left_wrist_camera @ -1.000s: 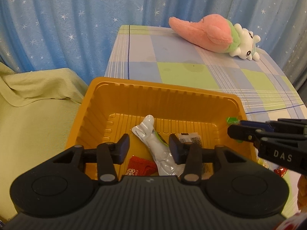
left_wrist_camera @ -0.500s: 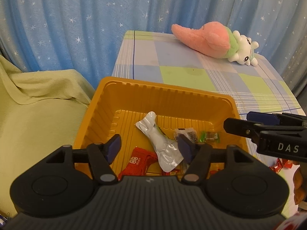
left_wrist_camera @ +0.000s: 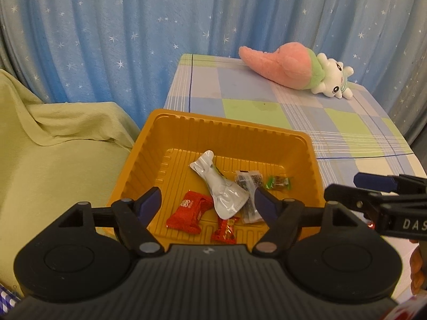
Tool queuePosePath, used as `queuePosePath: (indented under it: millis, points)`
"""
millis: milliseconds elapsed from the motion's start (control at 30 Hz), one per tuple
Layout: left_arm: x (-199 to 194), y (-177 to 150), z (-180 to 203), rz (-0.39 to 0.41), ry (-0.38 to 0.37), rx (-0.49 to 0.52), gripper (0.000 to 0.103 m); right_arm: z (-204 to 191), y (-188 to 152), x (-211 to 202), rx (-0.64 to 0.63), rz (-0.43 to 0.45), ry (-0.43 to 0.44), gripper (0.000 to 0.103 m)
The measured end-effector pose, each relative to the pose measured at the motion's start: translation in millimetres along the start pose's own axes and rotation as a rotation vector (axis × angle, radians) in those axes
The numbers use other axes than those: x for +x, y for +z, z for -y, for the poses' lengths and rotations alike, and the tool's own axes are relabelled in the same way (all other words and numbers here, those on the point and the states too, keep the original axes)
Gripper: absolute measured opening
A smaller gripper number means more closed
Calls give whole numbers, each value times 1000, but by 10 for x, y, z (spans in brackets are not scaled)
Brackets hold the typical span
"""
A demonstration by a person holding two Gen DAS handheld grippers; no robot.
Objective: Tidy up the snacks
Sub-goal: 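Move both open tools away from the tray toward the remaining candies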
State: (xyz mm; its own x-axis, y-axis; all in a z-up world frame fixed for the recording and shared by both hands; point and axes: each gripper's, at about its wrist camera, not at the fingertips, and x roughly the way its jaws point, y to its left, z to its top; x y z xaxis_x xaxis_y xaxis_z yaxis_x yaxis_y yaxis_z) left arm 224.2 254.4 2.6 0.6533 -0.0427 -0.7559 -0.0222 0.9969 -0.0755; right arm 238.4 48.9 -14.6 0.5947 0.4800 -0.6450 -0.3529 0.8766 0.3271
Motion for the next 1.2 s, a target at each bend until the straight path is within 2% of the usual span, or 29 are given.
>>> queuePosePath:
  millis: [233,567,733,900,1200]
  points:
    - [-222,-210,126,0,8,-9,77,45,-198,-335,1,-21,30,79]
    - [-403,-517,463,-22,3,-22,77,305,-524,-731,20,-78,42,79]
    - [-453,-676,700,-45,-13,-9,78,468,-682,-901,8,-115,11,79]
    - [-457,-830,955,-79,-19,9,84,673,-852,-1063,14,-147,-31,79]
    - [-441,-1028,1401,-118,-48,43,88,1048,-1039,-1300,50,-162,-96,79]
